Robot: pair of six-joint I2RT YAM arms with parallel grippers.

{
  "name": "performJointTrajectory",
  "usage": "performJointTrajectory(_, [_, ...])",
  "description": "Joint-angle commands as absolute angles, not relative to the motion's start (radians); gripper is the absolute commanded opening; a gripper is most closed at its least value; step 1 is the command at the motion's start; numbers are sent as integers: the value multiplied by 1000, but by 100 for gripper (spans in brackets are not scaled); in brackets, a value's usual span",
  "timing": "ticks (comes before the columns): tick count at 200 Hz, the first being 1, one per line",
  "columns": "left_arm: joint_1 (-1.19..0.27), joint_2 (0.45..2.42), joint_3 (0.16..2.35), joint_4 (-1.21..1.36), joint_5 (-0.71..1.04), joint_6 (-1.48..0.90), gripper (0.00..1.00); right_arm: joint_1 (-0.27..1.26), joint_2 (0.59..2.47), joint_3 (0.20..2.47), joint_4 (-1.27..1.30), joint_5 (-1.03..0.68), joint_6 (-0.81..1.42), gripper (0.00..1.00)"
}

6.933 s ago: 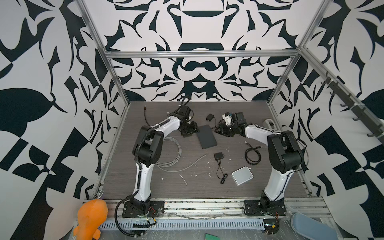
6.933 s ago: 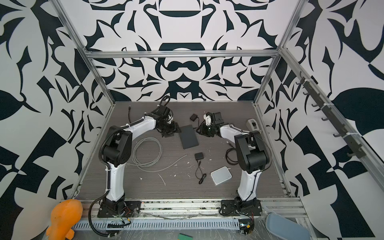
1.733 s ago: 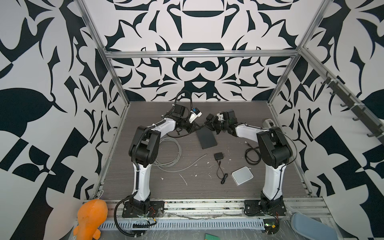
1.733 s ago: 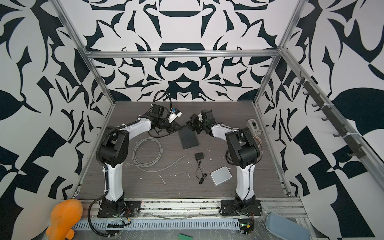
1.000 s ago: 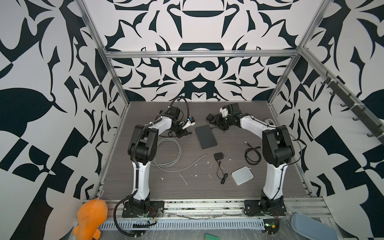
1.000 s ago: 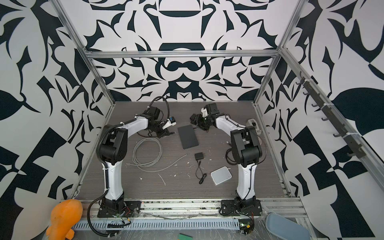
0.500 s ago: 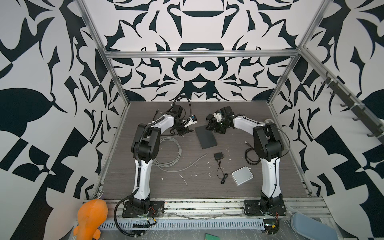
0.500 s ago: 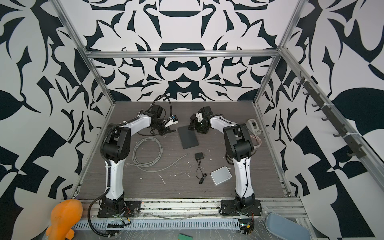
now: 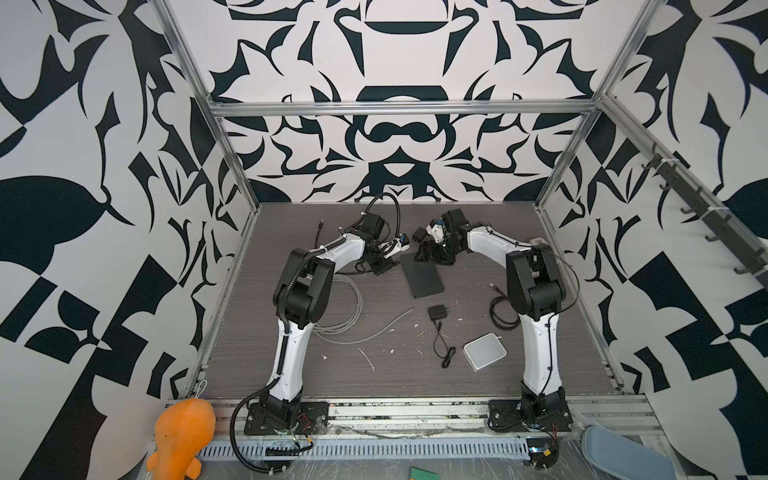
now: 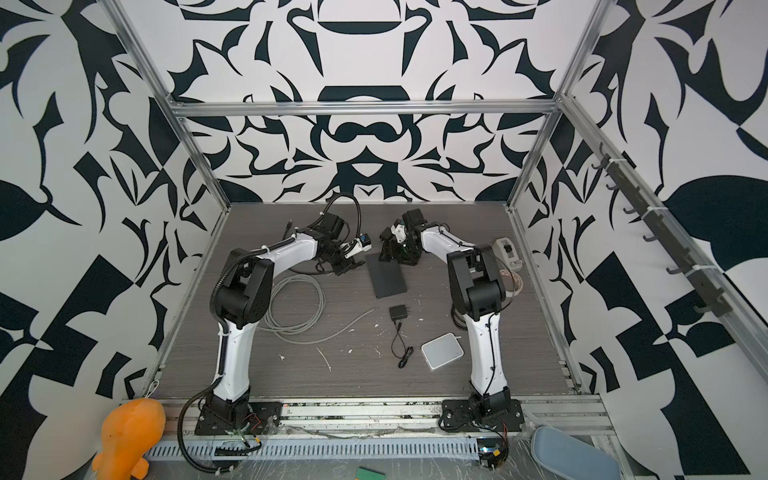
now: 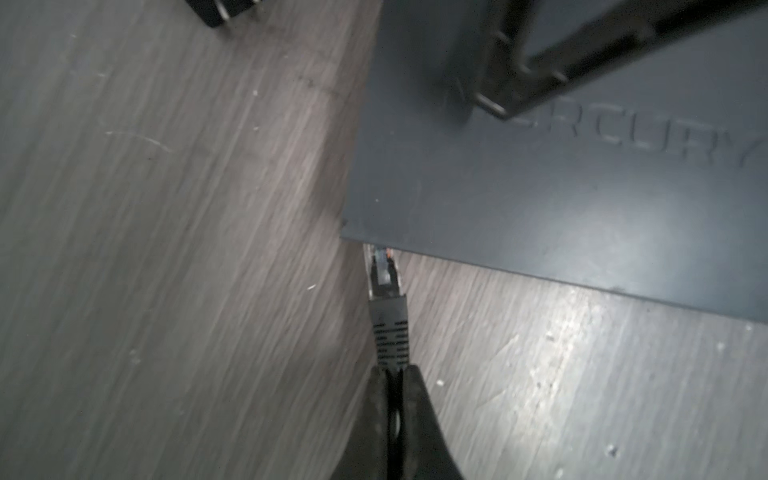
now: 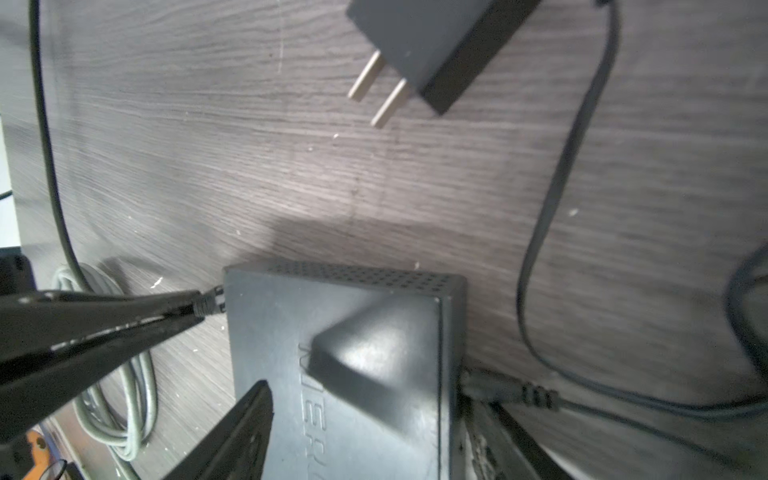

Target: Insert the plug into the switch port

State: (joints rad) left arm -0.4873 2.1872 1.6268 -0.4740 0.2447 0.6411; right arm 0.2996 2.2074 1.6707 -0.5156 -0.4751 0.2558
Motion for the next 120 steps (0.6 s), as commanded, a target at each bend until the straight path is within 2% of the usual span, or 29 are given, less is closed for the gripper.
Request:
performJointTrajectory(1, [-512,2190,1617,-462,303,632,0,283,2218,1739,-597,-500,156,76])
performJointTrajectory(120, [-514,2189,1514,-266,318,576,0,287,2293,1737,-675,-594,53,70])
